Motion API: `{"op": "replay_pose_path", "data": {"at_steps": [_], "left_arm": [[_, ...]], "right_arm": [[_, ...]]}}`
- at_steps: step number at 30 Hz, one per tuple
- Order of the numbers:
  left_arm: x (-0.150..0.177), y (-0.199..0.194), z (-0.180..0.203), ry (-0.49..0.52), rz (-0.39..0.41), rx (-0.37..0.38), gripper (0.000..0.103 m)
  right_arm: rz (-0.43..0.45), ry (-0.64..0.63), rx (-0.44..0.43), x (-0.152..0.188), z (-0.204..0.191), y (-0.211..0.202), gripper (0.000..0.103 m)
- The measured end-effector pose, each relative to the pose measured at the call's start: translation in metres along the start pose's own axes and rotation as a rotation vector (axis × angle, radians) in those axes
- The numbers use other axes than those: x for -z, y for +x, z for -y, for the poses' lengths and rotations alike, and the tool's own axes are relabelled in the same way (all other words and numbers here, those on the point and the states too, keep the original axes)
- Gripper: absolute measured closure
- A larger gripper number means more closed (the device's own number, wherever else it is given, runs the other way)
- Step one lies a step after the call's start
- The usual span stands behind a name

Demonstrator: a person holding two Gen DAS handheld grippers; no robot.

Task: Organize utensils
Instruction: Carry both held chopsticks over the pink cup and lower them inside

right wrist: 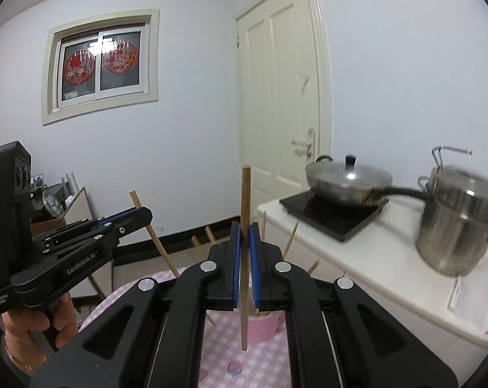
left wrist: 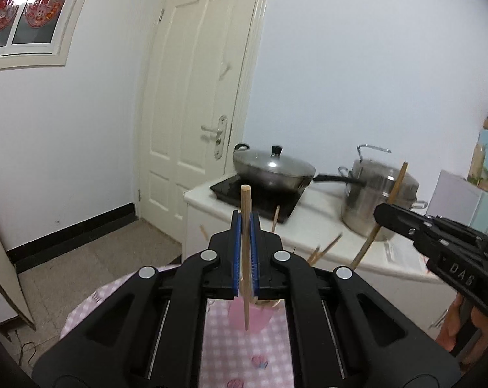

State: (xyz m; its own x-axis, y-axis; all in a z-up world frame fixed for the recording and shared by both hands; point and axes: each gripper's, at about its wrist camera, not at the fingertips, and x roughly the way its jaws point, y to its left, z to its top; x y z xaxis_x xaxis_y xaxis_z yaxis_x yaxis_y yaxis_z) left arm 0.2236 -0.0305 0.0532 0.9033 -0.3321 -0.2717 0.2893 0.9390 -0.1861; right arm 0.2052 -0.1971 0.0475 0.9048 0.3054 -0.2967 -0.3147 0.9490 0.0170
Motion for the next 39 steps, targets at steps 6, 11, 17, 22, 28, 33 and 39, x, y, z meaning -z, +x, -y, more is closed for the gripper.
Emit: {"op": "replay_pose_path", "data": {"at_steps": [6,11,17,22,28,33,39], "left_arm": [[-0.008,0.024,0.009,0.005,0.048,-0.006,0.098],[-0.005,0.044,0.006,-0.019,0.060,0.010,0.098],[0.007,0.056,0.000,-0.014,0.040,0.017,0.098],[0.023,0.065,-0.001,0.003,0.012,0.022,0.098],[0.041,0.072,-0.003,0.009,-0.036,0.038,0.098],[0.052,0.079,-0.003,0.020,-0.078,0.045,0.098],[0.063,0.090,-0.006,0.023,-0.130,0.028,0.097]], "right_arm": [[0.041,-0.024,0.022,0.000,0.002,0.025,0.099],[0.050,-0.021,0.019,0.004,0.007,0.043,0.099],[0.055,-0.026,0.018,0.010,0.010,0.056,0.099],[0.039,-0.035,0.010,0.019,0.012,0.062,0.099],[-0.003,-0.042,0.007,0.034,0.014,0.066,0.099],[-0.042,-0.046,0.010,0.047,0.016,0.069,0.099],[-0.101,-0.043,0.016,0.062,0.018,0.077,0.098]]}}
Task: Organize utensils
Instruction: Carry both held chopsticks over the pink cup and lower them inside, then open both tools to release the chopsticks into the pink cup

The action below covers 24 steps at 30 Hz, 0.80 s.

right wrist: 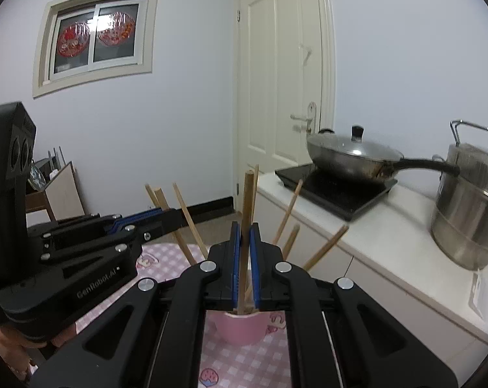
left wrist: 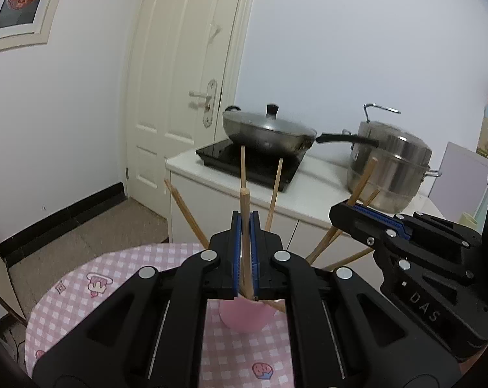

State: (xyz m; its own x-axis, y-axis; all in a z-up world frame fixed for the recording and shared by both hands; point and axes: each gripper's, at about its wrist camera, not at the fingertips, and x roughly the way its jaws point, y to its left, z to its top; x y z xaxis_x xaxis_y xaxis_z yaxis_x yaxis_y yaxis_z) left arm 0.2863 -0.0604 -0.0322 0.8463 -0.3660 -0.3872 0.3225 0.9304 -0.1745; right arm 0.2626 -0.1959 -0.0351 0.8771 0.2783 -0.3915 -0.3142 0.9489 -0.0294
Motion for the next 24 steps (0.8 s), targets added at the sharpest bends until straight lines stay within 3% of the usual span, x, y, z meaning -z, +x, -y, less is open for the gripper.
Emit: {"op": "replay_pose_path", "data": {"at_steps": [4,12,14,18,24], "left_arm": [[0.007,0.007,-0.003,-0.010,-0.037,-0.004,0.097],[0.004,-0.003,-0.004,-0.029,-0.027,-0.002,0.097],[0.002,-0.008,-0.003,-0.030,-0.024,-0.003,0.097],[-0.002,-0.019,-0.002,-0.029,-0.019,-0.004,0.097],[-0.003,-0.045,0.003,-0.007,-0.004,-0.033,0.096]], "right_arm": [[-0.032,0.001,0.003,0.009,0.000,0.006,0.098],[-0.039,0.031,0.006,0.012,0.002,0.000,0.097],[-0.032,0.038,0.005,0.011,0.003,-0.005,0.093],[-0.009,0.049,0.007,0.009,0.004,-0.018,0.076],[0.013,0.061,0.005,0.009,0.002,-0.041,0.069]]}}
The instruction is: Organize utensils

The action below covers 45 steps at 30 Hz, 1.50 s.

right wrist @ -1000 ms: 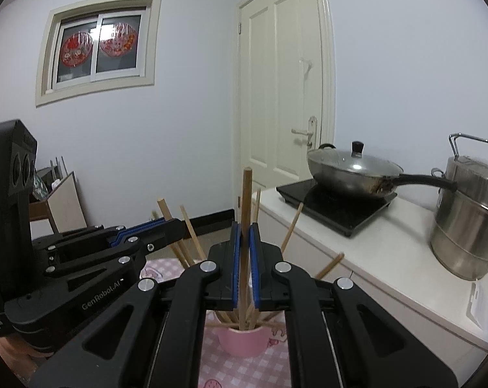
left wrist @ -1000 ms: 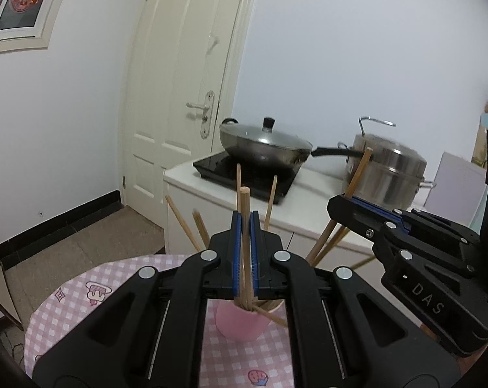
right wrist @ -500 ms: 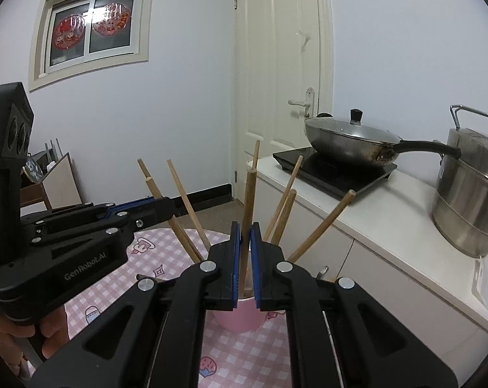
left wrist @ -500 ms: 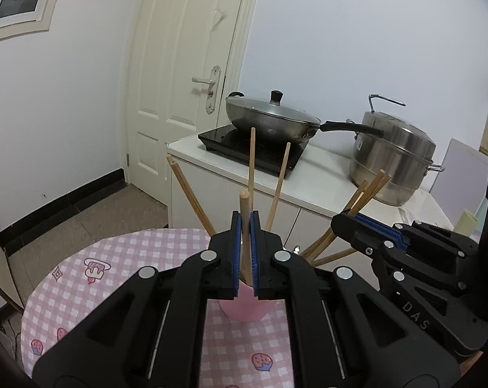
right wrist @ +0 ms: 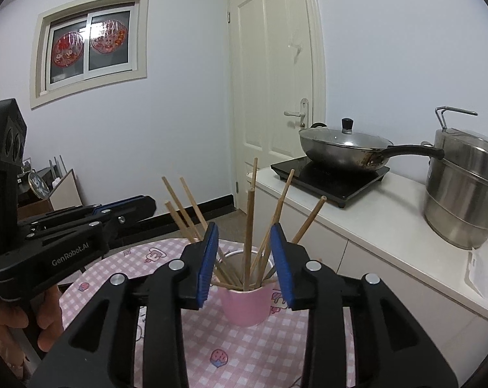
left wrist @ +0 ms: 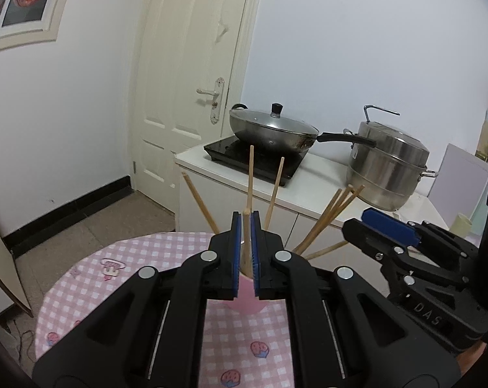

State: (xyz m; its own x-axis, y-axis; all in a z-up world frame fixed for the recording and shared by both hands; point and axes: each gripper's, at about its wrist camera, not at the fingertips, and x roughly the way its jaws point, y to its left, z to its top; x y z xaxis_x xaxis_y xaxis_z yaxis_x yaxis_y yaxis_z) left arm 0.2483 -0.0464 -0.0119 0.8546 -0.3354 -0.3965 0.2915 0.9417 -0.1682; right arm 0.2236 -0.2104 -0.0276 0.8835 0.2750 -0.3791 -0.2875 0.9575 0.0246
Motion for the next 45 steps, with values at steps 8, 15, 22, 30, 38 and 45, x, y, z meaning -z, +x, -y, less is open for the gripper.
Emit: {"op": "replay_pose_path", "data": {"at_steps": [8,15,22,30,38,45], "left_arm": [[0.016,-0.038,-0.001,0.018,-0.011,-0.066,0.096],[0.037,-0.077,-0.003,0.007,0.007,-0.102,0.065],[0.054,-0.121,0.001,0.031,0.075,-0.161,0.038],[0.065,-0.168,0.008,0.057,0.167,-0.209,0.021],[0.075,-0.211,0.012,0.058,0.262,-0.234,0.013],[0.080,-0.230,0.021,0.082,0.305,-0.288,0.010]], "right_arm": [[0.016,0.043,-0.010,0.014,-0.004,-0.036,0.062],[0.031,0.055,0.010,0.029,-0.016,-0.067,0.053],[0.060,0.025,0.036,0.046,-0.037,-0.094,0.045],[0.113,0.005,0.057,0.055,-0.057,-0.123,0.020],[0.149,0.002,0.074,0.059,-0.065,-0.142,0.009],[0.173,0.009,0.077,0.061,-0.069,-0.156,0.008]]}}
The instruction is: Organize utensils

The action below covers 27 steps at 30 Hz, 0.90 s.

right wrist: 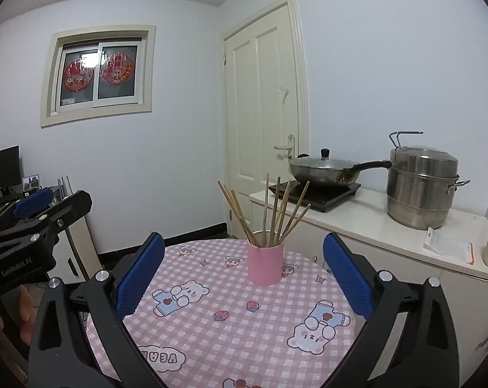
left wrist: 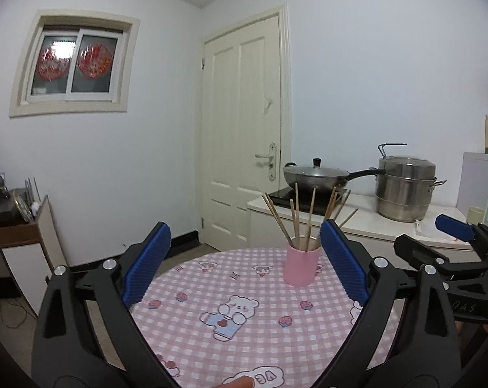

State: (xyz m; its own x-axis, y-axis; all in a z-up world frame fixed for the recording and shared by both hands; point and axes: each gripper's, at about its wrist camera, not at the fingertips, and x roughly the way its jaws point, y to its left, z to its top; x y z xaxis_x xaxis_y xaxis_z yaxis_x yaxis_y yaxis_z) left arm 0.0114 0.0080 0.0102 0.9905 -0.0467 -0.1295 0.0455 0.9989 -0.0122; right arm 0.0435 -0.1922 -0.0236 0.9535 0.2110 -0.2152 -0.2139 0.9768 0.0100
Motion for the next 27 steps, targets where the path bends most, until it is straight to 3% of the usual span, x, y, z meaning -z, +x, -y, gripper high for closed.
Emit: {"op": "replay_pose_path", "data": {"at_steps": [27], "left_arm": [[-0.002,-0.036,0.004,0.005,0.072,-0.020,0.006]], "right_arm": [[0.067,-0.005,-0.006,-0.001,-0.012,-0.038,0.008]]}}
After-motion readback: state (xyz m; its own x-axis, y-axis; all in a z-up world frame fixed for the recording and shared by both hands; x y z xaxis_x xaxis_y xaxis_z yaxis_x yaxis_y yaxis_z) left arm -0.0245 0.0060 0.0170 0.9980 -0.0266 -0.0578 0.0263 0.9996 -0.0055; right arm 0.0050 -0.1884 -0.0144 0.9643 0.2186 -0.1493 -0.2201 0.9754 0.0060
